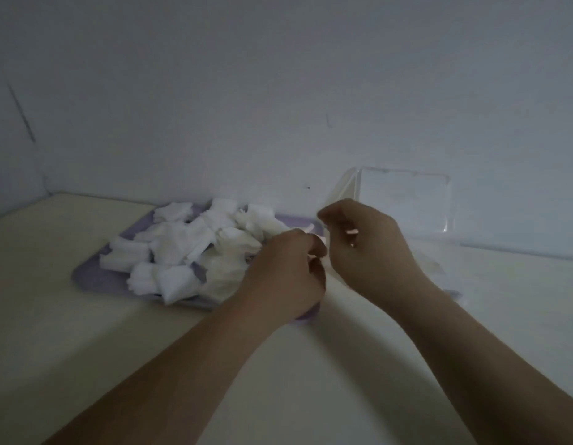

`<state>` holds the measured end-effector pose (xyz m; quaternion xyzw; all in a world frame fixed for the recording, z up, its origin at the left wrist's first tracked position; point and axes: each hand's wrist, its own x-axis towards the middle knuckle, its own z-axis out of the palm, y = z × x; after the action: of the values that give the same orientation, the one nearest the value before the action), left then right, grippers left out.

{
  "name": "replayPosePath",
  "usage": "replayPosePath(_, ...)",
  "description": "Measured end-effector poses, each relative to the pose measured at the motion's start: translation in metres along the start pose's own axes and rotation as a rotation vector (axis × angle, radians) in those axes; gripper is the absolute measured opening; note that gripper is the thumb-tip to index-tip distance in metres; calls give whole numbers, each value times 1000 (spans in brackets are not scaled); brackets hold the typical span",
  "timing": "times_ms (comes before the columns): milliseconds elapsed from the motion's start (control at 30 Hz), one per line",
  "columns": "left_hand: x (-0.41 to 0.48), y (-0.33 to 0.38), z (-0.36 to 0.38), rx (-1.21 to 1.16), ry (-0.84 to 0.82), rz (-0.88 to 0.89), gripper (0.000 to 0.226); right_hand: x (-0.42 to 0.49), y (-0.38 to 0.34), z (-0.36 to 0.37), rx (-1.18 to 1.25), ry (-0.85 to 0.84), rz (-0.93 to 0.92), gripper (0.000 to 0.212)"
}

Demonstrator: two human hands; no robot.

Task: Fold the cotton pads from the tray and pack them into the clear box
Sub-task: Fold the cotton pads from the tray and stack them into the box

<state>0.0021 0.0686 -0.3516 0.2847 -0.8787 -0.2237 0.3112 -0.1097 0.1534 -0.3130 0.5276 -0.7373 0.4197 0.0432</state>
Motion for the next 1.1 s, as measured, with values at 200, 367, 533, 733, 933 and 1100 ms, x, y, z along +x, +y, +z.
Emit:
replayPosePath(200, -32, -58, -57, 381, 75, -82, 26, -27, 21, 48, -107, -314, 11, 36)
replayPosePath(367, -47, -89, -48, 357, 84, -91, 37, -17, 26, 62, -168, -333, 100, 67)
replayPosePath(533, -42, -94, -38, 192, 137, 21, 24, 9, 26, 73, -290, -431, 117, 72)
replayPosePath(733, -43, -102, -43, 10, 201, -28, 19, 13, 16, 70, -227, -403, 105, 23)
replayPosePath(933, -35, -99, -42, -13, 220, -182, 18, 14, 22, 63, -174, -310, 169, 14)
replayPosePath(1100, -35, -93, -43, 104, 120, -211, 41, 15, 11, 64, -281, -441, 121, 45)
